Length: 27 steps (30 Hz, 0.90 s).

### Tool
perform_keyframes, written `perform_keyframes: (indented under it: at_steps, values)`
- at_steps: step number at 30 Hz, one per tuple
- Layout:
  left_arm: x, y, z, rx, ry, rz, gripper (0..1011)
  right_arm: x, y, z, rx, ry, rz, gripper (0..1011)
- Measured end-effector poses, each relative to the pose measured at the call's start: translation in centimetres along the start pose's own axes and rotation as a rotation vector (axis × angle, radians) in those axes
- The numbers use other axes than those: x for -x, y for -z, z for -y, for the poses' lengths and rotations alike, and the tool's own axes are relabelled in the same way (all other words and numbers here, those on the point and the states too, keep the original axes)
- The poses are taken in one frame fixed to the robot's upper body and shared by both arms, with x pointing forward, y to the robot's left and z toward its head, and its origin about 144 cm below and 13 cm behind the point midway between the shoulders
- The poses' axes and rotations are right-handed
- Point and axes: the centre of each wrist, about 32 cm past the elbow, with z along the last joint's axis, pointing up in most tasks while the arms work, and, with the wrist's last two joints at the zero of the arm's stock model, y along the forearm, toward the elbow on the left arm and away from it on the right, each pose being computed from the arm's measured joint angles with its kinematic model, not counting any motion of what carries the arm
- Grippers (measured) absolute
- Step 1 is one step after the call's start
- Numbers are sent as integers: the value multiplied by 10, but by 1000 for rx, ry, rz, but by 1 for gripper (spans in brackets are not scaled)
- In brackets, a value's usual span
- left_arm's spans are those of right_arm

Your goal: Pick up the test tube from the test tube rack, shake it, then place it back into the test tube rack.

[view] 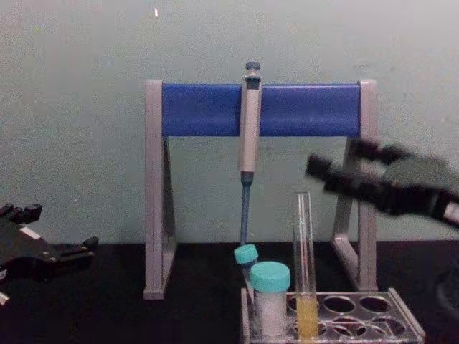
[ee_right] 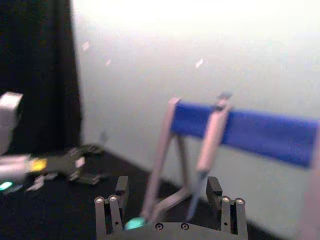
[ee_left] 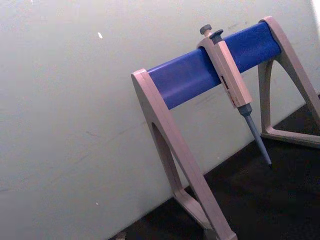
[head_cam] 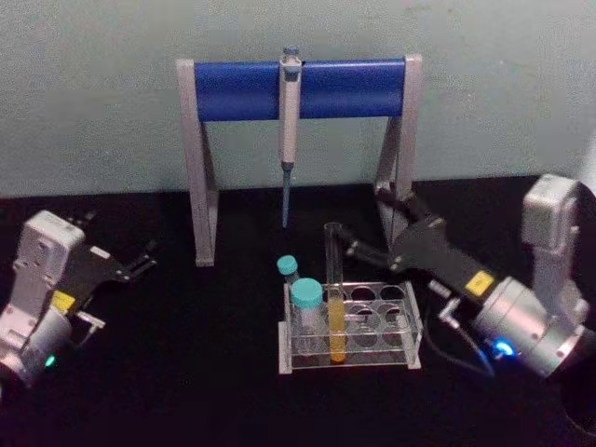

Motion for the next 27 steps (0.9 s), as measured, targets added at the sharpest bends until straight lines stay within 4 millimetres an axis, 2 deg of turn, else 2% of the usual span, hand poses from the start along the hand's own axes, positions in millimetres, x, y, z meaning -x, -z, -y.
perform_keyframes:
  at_steps: [5,10,14,27]
  values:
    - [0,0,0,0,0,0,1001,5,-8,9,-63,169,87,1000]
    - [0,0,0,0,0,0,1001,11,-4,15,-55,328,159,1000]
    - [0,0,0,0,0,0,1001,13,6,19,16,454,190,1000]
    - [0,0,0,0,0,0,1001,15,42,25,245,573,124,1000]
